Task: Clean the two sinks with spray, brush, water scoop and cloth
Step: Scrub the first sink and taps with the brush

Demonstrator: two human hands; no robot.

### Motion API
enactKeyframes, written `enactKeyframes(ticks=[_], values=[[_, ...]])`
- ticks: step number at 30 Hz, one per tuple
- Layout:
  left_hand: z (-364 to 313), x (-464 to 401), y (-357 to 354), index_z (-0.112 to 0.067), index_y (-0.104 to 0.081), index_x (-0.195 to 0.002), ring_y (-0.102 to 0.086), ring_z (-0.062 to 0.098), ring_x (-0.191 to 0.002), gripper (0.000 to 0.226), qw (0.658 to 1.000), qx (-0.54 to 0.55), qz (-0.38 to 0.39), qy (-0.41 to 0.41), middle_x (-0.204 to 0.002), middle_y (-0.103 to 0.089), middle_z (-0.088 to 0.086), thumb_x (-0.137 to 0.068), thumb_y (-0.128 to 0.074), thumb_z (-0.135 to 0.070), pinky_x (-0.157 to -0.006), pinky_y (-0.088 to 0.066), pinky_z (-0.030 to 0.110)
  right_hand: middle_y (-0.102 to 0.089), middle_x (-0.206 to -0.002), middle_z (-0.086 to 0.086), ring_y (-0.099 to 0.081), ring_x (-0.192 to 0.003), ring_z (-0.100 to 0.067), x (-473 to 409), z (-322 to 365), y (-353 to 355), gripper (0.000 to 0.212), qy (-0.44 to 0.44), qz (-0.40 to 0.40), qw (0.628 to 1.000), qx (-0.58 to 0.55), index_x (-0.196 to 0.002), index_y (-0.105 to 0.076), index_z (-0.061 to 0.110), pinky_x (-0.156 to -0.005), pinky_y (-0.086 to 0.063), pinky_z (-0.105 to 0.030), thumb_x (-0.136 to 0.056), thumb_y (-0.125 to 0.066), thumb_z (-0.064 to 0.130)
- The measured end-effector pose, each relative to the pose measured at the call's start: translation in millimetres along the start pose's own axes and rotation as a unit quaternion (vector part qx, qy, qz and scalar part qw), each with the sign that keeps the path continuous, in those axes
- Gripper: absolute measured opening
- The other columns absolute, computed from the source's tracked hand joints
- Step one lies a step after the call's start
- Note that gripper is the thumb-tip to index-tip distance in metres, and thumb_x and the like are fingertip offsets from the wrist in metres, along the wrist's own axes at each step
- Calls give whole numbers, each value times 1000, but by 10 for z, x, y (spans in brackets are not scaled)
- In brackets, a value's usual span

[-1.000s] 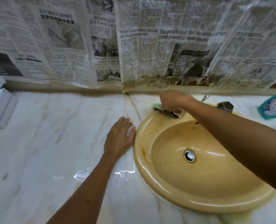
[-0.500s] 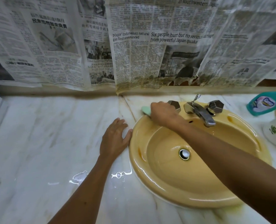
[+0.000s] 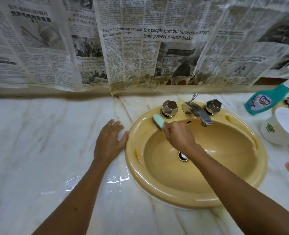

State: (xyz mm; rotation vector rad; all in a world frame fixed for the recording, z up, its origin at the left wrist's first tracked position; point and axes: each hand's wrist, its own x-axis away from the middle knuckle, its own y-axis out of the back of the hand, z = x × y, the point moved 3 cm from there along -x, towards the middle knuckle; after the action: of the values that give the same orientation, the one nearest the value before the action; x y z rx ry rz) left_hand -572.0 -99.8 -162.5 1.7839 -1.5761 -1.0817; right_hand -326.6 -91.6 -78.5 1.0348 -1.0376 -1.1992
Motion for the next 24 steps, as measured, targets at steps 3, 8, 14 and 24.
enactKeyframes(ticks=[3,8,14,24], values=[[19,3,-17,-16,-69,-112,-45,22,-135,56,1000,-23,7,-2,-132,-63,0,-91,-36,-56,-116,-23,49,-68,-91,-13,-61,-88,-39,123,-16,-76,28,0,-7,1000,-4,-109,-67,22,-64,-42,-36,-101,-44,36],[19,7,-20,-16,-68,-113,-44,21,-136,56,1000,-23,10,0,-133,-62,0,-92,-35,-56,-118,-20,49,-68,-87,-12,-62,-84,-37,188,-152,-102,29,-54,-29,994,-87,-117,-67,24,-63,-46,-37,-101,-46,35],[16,11,-29,-18,-69,-113,-44,19,-137,57,1000,-26,4,6,-134,-62,-2,-91,-34,-58,-118,-19,46,-65,-96,-15,-60,-93,-40,190,246,-137,22,12,35,999,15,-103,-64,18,-63,-35,-35,-98,-44,24],[12,0,-37,-19,-69,-113,-44,18,-138,58,999,-36,6,7,-134,-62,-4,-91,-33,-59,-118,-19,44,-64,-106,-18,-60,-99,-40,-212,442,-74,24,19,44,998,39,-110,-63,11,-68,-39,-38,-97,-44,20]])
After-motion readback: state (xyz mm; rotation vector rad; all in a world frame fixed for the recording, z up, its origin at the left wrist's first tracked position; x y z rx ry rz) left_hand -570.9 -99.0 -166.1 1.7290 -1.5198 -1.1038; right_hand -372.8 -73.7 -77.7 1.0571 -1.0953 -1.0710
